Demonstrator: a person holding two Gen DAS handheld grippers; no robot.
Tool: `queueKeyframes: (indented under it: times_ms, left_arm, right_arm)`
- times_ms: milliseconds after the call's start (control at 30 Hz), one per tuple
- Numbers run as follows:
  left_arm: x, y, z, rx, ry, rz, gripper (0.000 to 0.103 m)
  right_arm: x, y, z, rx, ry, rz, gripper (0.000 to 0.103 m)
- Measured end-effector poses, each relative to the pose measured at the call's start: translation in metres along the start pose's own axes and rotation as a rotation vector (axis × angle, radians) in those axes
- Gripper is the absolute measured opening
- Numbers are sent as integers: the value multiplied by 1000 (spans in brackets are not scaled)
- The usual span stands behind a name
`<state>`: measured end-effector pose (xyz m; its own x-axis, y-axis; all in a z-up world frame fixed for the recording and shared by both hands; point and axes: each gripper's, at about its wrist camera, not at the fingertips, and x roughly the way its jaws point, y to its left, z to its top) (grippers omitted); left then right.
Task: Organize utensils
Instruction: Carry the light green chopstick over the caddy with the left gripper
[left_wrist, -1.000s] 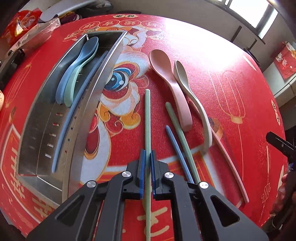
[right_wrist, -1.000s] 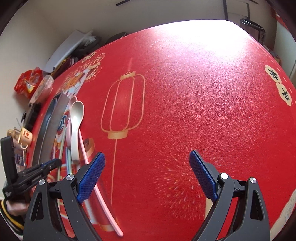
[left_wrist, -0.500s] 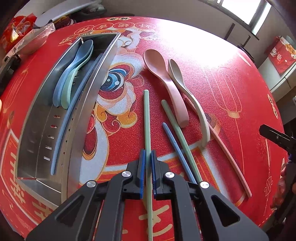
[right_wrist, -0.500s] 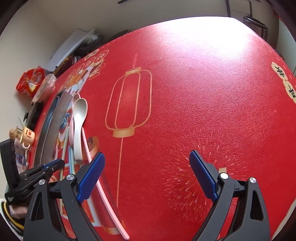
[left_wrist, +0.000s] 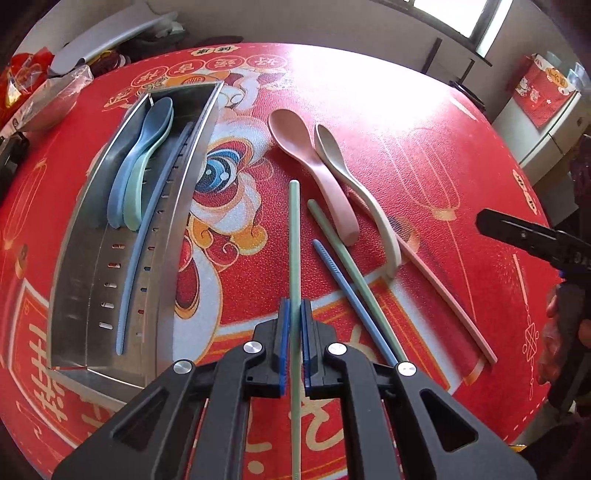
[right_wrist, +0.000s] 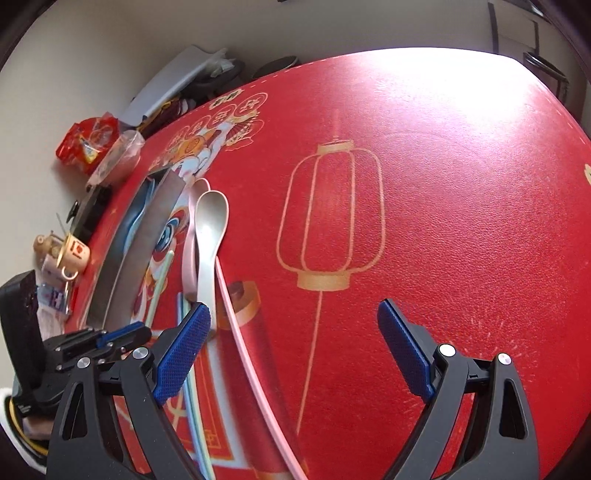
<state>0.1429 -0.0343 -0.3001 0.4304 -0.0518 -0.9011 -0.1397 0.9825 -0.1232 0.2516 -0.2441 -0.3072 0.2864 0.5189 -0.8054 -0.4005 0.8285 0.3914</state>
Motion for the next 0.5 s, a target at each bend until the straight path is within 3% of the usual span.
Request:
queueKeyframes:
  times_ms: [200,267,400,500]
  left_arm:
    - [-34,14,11,6,-81,-26,6]
    - [-43,23,14,-6,-97,-28,6]
    - [-58,44,15,-50,-130,-28,6]
    - [-66,58,18,-54,-155,-18,6]
  right_arm:
    - [11,25,7,-34,6,23,88]
    - [17,34,10,-46,17,27,72]
    - [29,54,17,-84,32,27,67]
    - [39,68,23,-119,40,21,55]
